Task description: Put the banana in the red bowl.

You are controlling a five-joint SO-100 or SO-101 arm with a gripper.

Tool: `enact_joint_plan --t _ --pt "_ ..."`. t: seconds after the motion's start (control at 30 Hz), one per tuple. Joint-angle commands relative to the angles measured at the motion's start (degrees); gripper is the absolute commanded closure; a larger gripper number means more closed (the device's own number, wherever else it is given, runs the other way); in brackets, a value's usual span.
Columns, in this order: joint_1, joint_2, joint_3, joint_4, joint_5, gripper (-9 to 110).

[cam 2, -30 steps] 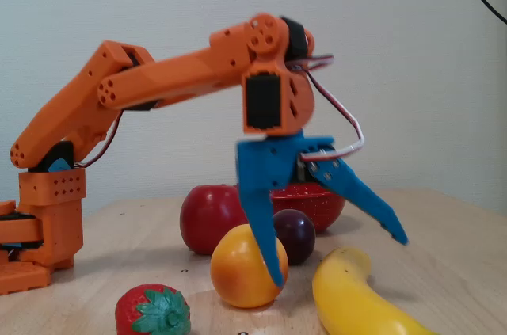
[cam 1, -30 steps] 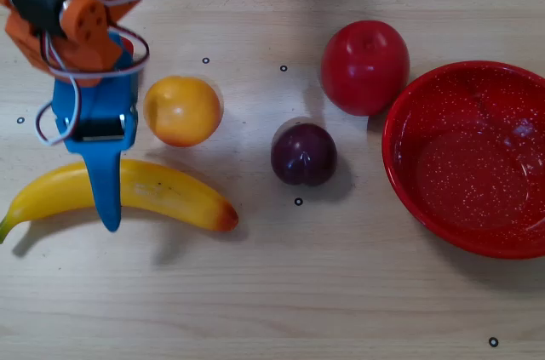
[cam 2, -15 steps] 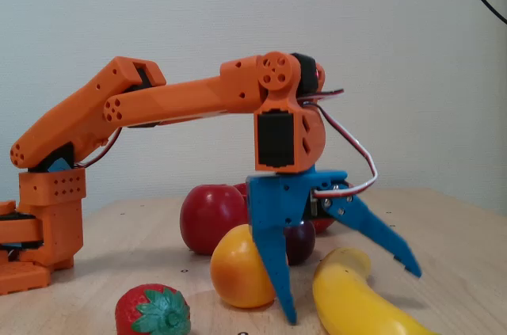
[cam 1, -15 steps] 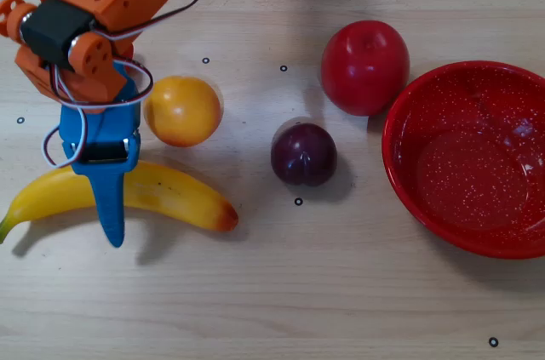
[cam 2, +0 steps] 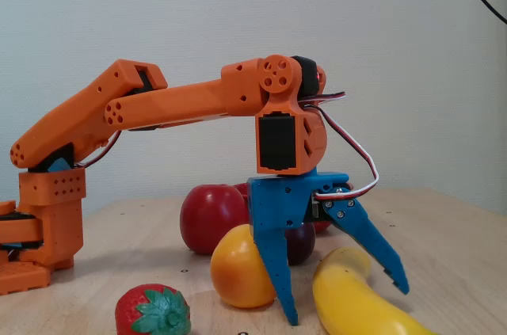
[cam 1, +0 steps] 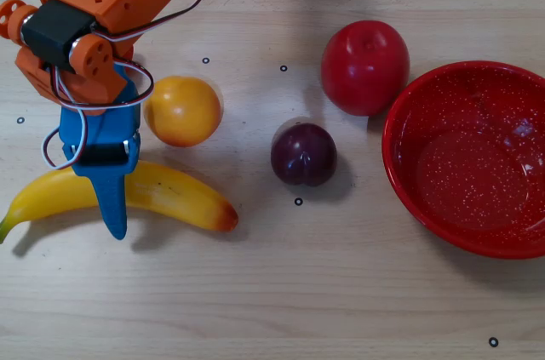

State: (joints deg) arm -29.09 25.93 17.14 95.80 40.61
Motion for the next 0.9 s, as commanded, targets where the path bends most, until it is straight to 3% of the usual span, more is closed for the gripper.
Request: enact_joint_plan --t 0.0,0.63,0.87 --pt "-0.8 2.4 -3.1 -0.2 0.8 63" --pt "-1.8 2.6 -1.1 0.2 0.7 82" --pt "-1.4 2.7 -1.0 -0.5 1.2 101"
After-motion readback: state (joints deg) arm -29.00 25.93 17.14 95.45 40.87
